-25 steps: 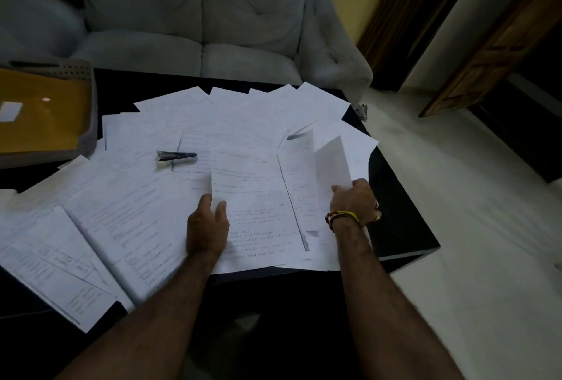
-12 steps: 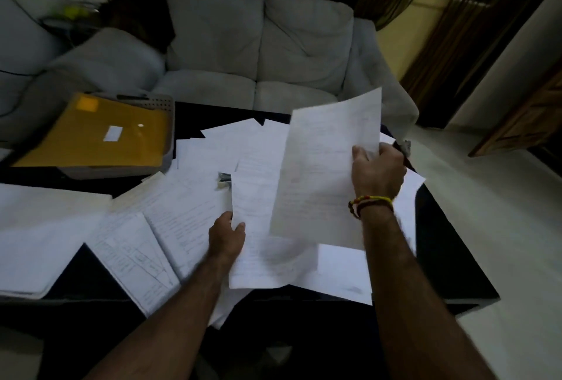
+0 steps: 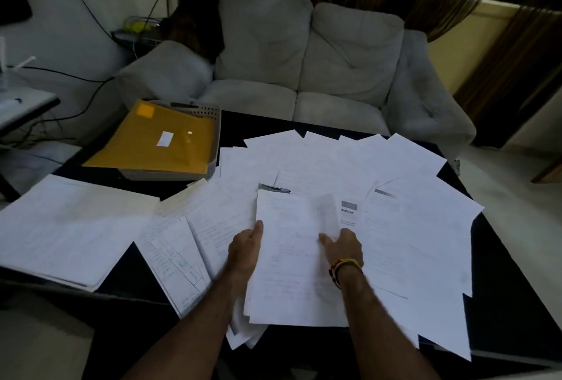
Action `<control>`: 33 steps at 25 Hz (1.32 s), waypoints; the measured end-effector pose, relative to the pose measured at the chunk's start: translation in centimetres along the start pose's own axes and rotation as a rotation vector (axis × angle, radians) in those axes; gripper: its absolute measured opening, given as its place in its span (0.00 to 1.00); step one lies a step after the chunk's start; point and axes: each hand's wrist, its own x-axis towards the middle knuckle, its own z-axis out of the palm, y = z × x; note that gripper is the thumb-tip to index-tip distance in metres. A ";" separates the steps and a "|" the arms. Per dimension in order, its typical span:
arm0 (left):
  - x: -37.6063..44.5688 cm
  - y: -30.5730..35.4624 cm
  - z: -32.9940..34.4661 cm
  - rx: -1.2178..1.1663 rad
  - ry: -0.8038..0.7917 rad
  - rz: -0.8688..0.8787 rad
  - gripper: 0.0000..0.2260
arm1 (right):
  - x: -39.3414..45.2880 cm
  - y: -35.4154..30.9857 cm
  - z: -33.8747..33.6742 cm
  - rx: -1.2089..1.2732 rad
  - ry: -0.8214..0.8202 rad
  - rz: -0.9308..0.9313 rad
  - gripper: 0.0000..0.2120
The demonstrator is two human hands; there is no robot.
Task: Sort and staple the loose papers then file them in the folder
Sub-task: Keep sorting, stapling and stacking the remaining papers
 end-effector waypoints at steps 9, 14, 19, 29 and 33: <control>1.3 0.2 1.4 0.364 0.237 0.276 0.14 | 1.3 0.2 0.9 -0.142 -0.021 0.056 0.28; 1.8 -1.3 1.2 0.317 0.227 0.350 0.14 | 1.9 0.1 1.2 -0.077 -0.031 0.070 0.31; 2.2 -1.9 1.4 0.323 0.223 0.377 0.13 | 3.1 -1.7 0.5 0.019 0.131 0.057 0.30; 1.7 -0.9 1.3 0.381 0.259 0.377 0.12 | 10.8 -7.4 1.6 0.260 0.268 0.187 0.16; 1.9 -1.0 1.6 0.377 0.232 0.377 0.11 | 15.2 -5.6 3.0 0.174 0.189 0.042 0.14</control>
